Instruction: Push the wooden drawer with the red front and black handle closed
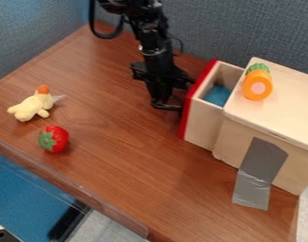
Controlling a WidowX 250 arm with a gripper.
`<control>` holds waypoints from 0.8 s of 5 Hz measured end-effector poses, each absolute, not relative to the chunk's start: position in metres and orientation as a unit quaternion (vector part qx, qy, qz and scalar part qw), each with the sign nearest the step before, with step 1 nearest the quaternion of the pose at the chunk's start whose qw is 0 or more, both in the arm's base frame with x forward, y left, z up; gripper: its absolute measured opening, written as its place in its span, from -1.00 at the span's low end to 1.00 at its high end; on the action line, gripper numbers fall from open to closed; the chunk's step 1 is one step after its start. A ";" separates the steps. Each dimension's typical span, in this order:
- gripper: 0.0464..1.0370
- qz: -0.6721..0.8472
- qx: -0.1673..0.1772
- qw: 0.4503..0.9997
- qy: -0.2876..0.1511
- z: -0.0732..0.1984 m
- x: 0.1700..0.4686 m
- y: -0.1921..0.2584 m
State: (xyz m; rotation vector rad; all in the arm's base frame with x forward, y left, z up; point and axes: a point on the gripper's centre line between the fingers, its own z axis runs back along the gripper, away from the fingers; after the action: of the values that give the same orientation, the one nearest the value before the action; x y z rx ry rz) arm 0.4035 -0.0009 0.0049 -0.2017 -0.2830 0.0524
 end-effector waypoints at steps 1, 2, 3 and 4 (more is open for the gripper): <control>-0.84 0.002 -0.108 0.985 -0.136 0.004 0.398 -0.028; -0.84 -0.006 -0.109 0.985 -0.135 0.004 0.397 -0.035; -0.75 -0.017 -0.101 0.984 -0.145 0.015 0.396 -0.035; -0.28 -0.029 -0.085 0.982 -0.166 0.042 0.394 -0.033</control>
State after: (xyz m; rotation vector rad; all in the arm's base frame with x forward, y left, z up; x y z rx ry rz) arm 0.3938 -0.0326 0.0423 -0.1705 -0.3345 -0.0579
